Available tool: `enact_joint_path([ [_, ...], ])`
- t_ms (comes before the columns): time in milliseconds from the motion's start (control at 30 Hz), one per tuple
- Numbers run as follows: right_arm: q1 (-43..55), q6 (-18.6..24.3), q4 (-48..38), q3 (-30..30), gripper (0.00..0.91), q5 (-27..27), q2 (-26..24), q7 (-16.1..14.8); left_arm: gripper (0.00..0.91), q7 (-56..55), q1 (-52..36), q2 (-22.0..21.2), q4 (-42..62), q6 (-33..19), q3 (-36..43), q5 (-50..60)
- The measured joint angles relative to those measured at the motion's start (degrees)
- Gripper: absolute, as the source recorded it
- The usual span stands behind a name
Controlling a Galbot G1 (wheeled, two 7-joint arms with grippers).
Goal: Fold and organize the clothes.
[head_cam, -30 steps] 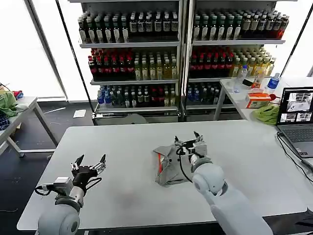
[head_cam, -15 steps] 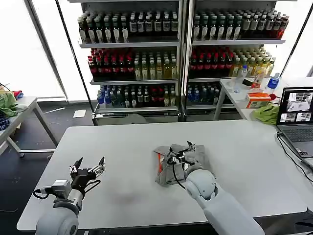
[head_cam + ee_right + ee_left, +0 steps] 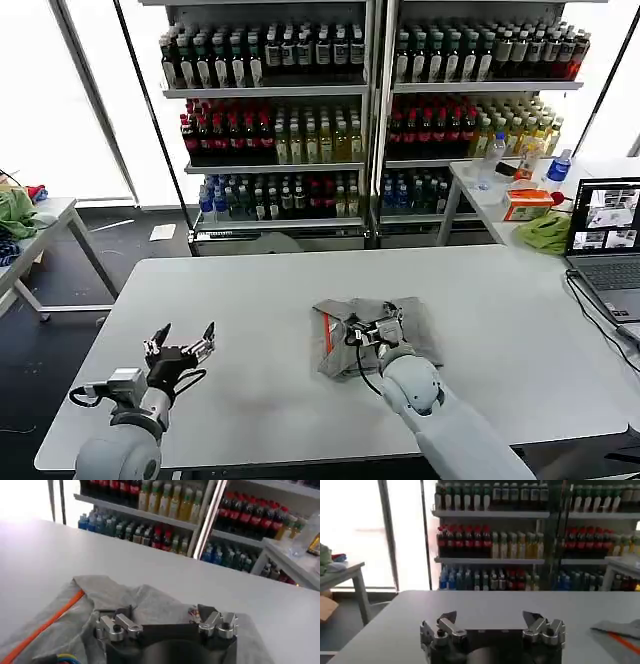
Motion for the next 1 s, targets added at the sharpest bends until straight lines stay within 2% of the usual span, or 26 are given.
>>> enact_joint_path([
  [167,-0.57,0.26,0.80,1.45,0.907,0.29,0.11,-0.31,0.907,0.05,-0.05,-0.10,-0.30,0.03,-0.22,0.01],
  [367,-1.56,0.15,5.69,5.34,0.907,0.15,-0.39,-0.70,0.907,-0.23,0.47,-0.96,-1.49,-0.40,-1.18,-0.35],
  [733,-5.78,0.05,17.00,15.69,0.907,0.18,-4.67,0.70,0.907,-0.48,0.27,-2.21,-4.11,-2.03,-2.56,-0.53],
  [1000,-10.74,0.00,21.71,22.46,0.907,0.43,-5.53,1.18,0.907,-0.34,0.05,-2.38,-4.85,-2.92,-2.57,-0.53],
])
